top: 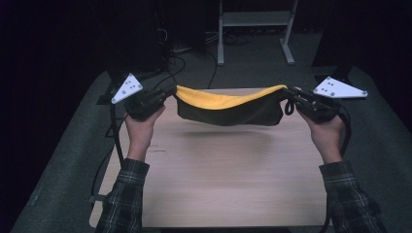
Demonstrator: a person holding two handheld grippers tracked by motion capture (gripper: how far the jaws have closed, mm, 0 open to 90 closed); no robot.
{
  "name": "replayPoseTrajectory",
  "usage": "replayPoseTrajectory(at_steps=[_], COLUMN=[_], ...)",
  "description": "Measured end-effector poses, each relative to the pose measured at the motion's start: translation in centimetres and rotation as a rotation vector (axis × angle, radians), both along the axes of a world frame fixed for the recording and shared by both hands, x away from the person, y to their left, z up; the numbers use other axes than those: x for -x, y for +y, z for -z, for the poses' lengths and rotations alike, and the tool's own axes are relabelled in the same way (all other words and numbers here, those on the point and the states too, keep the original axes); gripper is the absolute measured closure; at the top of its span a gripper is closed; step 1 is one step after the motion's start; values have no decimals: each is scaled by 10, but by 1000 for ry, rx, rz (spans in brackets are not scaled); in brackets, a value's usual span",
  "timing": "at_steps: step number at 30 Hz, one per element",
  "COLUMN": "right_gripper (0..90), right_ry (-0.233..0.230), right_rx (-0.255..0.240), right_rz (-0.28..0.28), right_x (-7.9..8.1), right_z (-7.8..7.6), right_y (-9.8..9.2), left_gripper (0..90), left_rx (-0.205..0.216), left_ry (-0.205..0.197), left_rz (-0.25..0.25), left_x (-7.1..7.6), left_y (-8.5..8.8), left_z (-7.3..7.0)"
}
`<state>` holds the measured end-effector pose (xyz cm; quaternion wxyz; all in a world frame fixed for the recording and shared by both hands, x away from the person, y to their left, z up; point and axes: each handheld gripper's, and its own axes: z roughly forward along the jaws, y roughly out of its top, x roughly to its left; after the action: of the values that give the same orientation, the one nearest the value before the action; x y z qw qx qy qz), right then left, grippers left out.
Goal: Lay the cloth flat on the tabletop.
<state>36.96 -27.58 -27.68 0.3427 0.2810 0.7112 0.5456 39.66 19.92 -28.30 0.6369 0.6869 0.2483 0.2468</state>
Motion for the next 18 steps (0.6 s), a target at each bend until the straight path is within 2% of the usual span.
replayPoseTrajectory(at_steps=[2,6,9,12,18], right_gripper=[848,847,847,846,845], right_ry=[29,110,163,194,238], right_rx=[15,31,43,55,62], right_rz=[-5,-18,-29,-42,-79], right_x=[-1,-5,-4,-1,7], right_z=[12,47,67,80,92], right_y=[0,-2,-2,-2,-5], left_gripper=[859,859,859,858,857], left_rx=[-21,-34,-41,-53,-76], left_ry=[44,137,188,212,244], left_rz=[2,6,13,17,30], left_x=[-2,-4,-4,-1,8], left_y=[-1,1,3,4,7], left_z=[17,53,72,82,93])
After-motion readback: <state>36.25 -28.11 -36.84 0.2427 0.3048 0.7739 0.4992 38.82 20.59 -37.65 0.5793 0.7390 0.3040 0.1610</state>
